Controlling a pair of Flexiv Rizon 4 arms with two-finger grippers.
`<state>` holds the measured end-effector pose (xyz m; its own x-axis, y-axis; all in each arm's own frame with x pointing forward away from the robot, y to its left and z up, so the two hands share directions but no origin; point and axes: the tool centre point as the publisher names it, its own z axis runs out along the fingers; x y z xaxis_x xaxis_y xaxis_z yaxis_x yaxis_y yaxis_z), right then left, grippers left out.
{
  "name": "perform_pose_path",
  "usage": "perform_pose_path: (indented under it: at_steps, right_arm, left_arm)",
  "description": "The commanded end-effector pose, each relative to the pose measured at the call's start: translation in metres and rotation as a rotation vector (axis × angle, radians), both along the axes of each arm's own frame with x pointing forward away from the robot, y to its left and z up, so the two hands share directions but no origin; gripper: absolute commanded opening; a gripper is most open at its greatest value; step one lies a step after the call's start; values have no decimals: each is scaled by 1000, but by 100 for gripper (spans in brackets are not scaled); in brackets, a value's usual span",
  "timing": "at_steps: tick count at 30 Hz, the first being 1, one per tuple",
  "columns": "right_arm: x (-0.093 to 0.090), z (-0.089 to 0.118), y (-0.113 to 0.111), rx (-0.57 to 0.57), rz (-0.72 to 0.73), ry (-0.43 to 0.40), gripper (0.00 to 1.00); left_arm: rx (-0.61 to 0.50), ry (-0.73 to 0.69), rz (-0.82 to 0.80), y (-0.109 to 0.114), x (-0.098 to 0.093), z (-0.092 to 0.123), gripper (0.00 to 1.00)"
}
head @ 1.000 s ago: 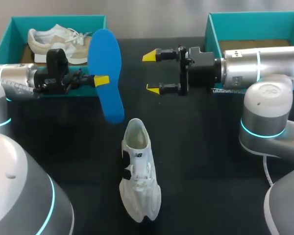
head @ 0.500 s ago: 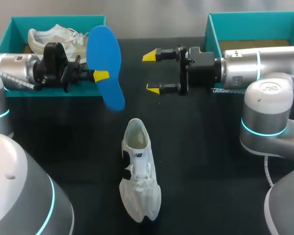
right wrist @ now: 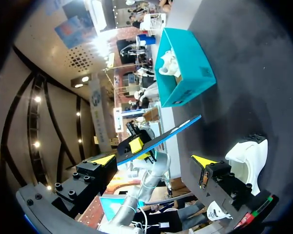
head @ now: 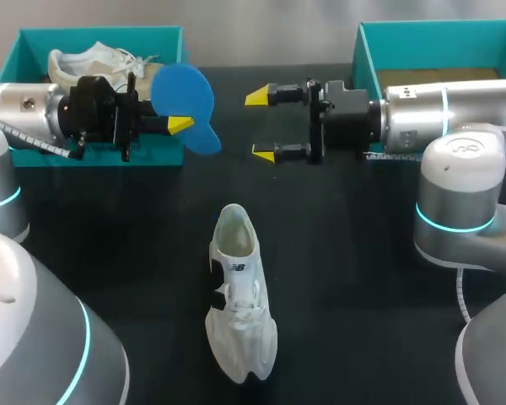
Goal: Take the shoe out of the shoebox, open the shoe tongue, remove and reinsert the insole, then place the shoe into the shoebox
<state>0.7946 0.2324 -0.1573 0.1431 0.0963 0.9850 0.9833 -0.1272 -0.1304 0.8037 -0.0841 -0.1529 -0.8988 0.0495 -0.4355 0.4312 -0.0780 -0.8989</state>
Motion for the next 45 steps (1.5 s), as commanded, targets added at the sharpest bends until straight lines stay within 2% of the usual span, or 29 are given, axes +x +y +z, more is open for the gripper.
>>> perform_pose_path:
  at_steps: [1, 6, 8, 13, 18, 25, 31, 36, 45]
  right_arm:
    - [0, 0, 3, -3, -3, 1, 100]
    - [0, 0, 3, -3, -3, 1, 100]
    - [0, 0, 3, -3, -3, 1, 100]
    - [0, 0, 3, -3, -3, 1, 100]
    - [0, 0, 3, -3, -3, 1, 100]
    - [0, 0, 3, -3, -3, 1, 100]
    - [0, 0, 3, -3, -3, 1, 100]
    - [0, 0, 3, -3, -3, 1, 100]
    - [0, 0, 3, -3, -3, 1, 100]
  left_arm:
    - [-42, -421, -13, 2, -1, -1, 0]
    - [-42, -421, -13, 2, -1, -1, 0]
    - [-1, -511, 33, 1, -2, -3, 0]
    - [-16, -690, 72, 1, -6, -7, 0]
    - [-10, -826, 117, 1, -2, -16, 0]
    - [-29, -973, 174, 5, 0, -13, 0]
    - [-23, -1052, 177, 4, -2, -12, 0]
    - [34, -1105, 172, -3, -2, -18, 0]
    - [59, -1094, 175, -3, 1, -19, 0]
